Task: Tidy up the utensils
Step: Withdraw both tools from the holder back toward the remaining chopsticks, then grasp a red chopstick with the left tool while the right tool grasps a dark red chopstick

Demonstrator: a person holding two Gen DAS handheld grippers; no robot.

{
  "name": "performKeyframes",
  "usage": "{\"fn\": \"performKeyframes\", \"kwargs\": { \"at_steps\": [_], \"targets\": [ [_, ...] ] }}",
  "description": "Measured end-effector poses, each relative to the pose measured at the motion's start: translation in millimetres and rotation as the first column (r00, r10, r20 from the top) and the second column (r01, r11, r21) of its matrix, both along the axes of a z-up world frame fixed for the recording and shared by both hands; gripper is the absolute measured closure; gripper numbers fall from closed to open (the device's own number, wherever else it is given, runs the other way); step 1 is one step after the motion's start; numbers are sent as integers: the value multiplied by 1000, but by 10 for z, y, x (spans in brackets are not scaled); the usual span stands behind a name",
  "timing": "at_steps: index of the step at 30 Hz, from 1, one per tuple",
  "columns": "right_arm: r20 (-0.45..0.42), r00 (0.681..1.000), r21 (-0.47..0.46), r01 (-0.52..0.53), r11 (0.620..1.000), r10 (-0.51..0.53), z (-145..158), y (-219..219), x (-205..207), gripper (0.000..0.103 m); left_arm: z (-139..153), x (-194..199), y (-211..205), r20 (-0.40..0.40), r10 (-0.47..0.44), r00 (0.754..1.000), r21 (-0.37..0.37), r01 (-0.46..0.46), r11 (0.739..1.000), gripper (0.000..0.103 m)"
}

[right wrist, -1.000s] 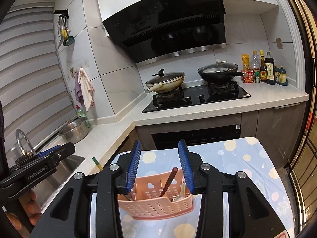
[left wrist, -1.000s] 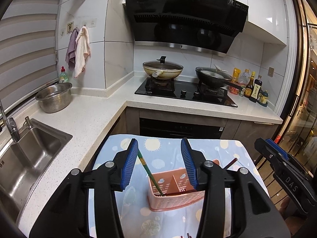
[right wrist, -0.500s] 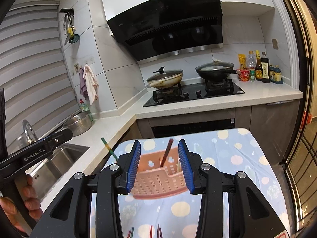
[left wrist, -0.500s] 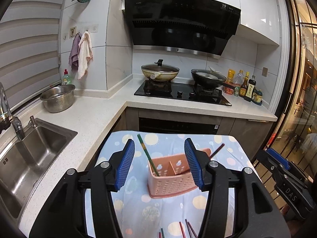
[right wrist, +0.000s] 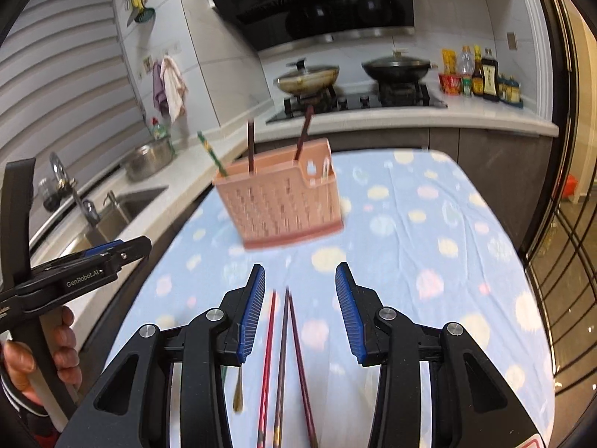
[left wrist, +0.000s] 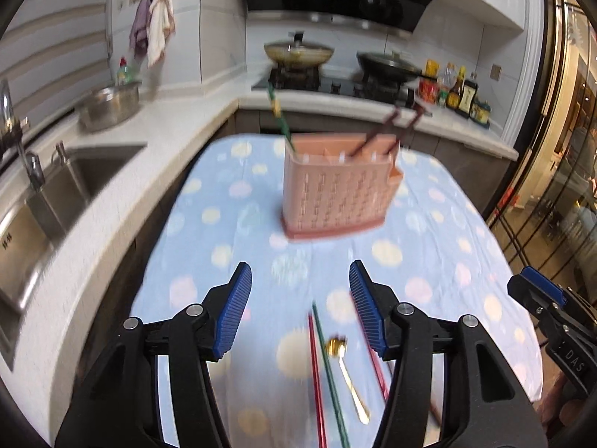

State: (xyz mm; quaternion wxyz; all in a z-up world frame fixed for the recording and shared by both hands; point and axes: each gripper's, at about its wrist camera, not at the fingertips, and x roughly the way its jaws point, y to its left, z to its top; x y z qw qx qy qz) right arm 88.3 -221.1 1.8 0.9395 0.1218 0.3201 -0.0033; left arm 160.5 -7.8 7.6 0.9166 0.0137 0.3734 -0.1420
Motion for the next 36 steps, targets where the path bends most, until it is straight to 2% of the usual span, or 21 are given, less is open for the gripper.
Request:
{"fn": "performKeyframes", "kwargs": {
  "at_steps": [8,15,28,36],
  "targets": [
    [-161,987,16,-1,1000,4,-585,52,-373,64,-727,-401,84,-174,-4,985,42,11,999,51],
    [-266,964,39,3,999,7,-1016,42,-508,64,-1106,-658,104,-253,-13,967,70,32,997,51],
    [-339,939,50,-38,998,53,-1303,149,-505,65,-1302,-788,71,-312,-23,950,89,54,995,51],
    [-342,938,35,-45,998,55,-1335,157,-499,68,-1386,-877,-7,-312,-43,949,119,85,989,51]
  ]
}}
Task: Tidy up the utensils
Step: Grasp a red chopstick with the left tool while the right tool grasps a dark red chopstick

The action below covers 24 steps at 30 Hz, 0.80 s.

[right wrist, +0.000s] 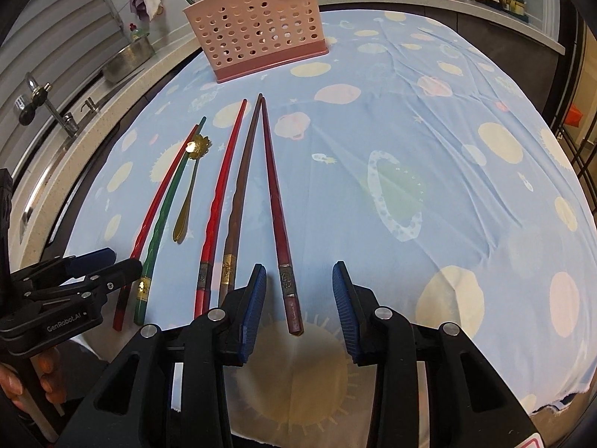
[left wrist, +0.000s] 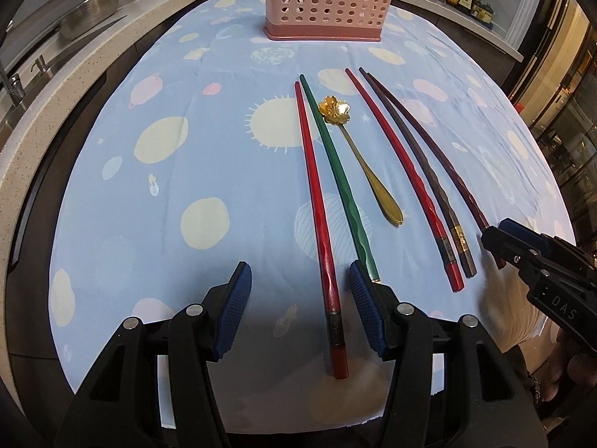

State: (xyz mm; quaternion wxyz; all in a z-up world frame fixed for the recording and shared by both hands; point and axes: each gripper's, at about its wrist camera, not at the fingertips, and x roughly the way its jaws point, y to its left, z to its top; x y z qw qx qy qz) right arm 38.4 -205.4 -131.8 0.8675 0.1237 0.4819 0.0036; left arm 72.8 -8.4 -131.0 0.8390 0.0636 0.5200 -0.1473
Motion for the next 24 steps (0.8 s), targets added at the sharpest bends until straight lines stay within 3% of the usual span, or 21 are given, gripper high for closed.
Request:
{"fn": "performKeyframes", "kwargs": {
  "at_steps": [11,16,21,24],
  "targets": [
    [3,1000,-31,8,999,-8,-14,-16,-13,83,-19,-79,-77,44,-35,998,62,32,998,53],
    [3,1000,-28,12,1000,-11,-20,-28,-18,92,-6,-109,-66,53,-44,998,56,41,998,70],
    [5,1000,-25,9,1000,-9,-19,-30,-24,93,-1,-143,-56,52,-54,997,44,52,998,92],
    [5,1000,-23,7,1000,-7,-17,-26,-33,93,3,-161,-48,45,-57,997,30,55,998,95]
  ]
}}
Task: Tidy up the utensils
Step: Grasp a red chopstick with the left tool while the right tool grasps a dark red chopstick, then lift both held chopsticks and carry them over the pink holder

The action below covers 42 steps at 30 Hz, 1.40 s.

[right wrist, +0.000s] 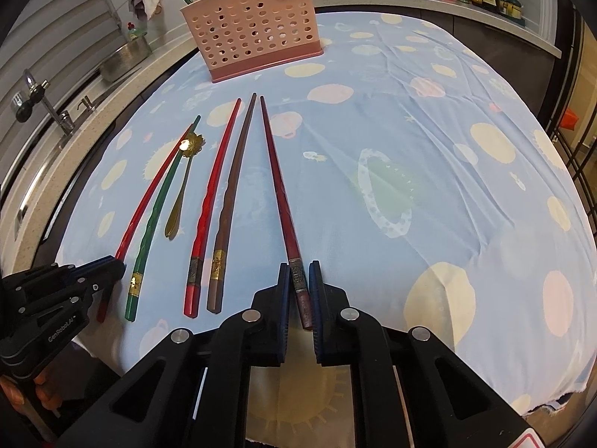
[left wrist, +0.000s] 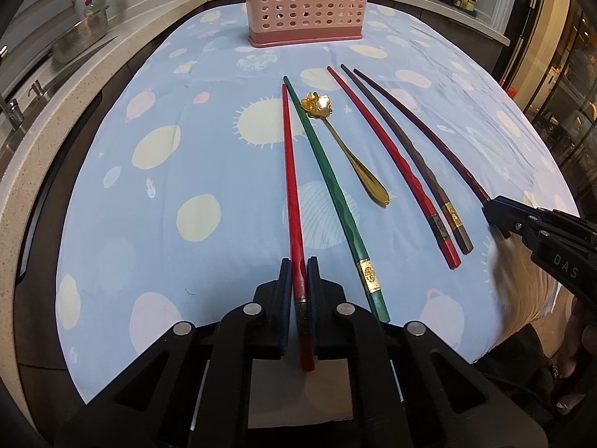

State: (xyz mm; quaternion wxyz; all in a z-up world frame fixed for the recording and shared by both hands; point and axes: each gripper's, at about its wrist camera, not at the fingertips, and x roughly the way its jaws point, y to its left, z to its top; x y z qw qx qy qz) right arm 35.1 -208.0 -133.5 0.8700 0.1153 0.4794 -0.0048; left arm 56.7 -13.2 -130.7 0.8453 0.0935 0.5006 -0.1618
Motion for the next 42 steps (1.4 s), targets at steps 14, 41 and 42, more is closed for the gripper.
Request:
{"fn": "performKeyframes", "kwargs": {
  "at_steps": [14,41,42],
  "targets": [
    [26,1000,27,2,1000,-3,121,8,-67,95,121,-16,124,-8,35,999,-52,-36,998,96],
    [348,935,82,36,996,-62,1416,-275,149,96,1365,488,200,233,116,966,-201,-69,977,96],
    [357,932,82,34,996,-61,1455,-277,171,96,1414,513,192,244,117,963,-204,-67,977,96]
  ]
}}
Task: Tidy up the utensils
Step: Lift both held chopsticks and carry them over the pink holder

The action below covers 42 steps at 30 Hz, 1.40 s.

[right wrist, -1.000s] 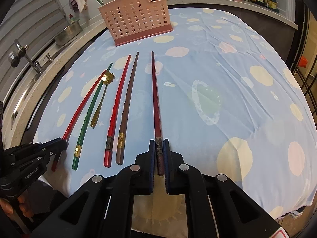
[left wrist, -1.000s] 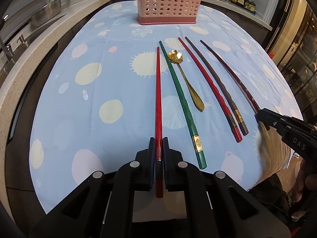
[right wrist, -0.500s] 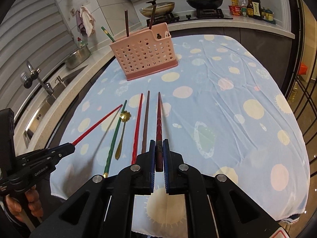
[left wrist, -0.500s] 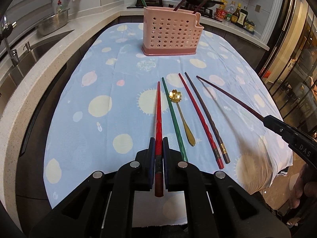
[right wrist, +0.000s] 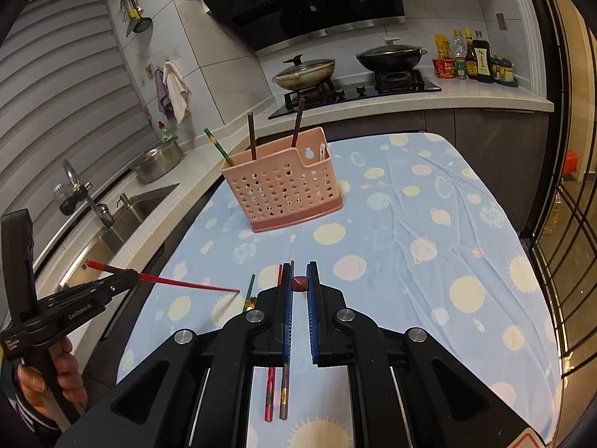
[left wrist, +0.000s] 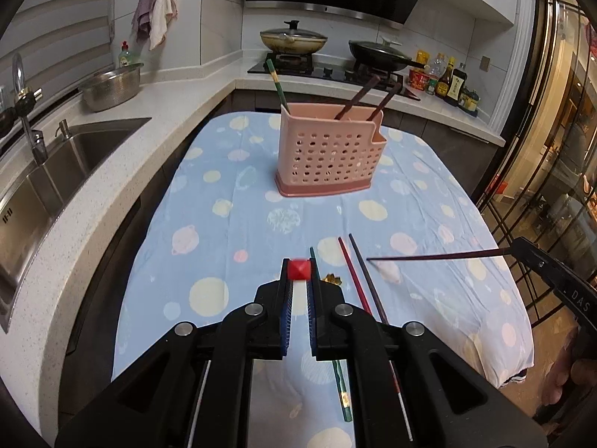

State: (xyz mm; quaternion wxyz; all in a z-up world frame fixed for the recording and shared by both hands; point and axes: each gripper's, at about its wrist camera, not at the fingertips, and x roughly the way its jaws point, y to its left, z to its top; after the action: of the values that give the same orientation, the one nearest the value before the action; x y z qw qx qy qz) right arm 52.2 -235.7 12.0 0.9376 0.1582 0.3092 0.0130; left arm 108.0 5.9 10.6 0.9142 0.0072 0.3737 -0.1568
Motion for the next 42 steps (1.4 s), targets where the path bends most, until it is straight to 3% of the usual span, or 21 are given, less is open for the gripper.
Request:
{"fn": "performKeyframes", "kwargs": {
  "at_steps": [21,42],
  "targets": [
    [193,981,9,-11,1000,9,739,-111,568,96,900,493,-315,215,-33,976,-45,44,998,96],
    [350,937,-18,10,1000,-3,1375,-93,1116,96,1402,888,-468,326,-31,945,-60,53,997,96]
  ]
}}
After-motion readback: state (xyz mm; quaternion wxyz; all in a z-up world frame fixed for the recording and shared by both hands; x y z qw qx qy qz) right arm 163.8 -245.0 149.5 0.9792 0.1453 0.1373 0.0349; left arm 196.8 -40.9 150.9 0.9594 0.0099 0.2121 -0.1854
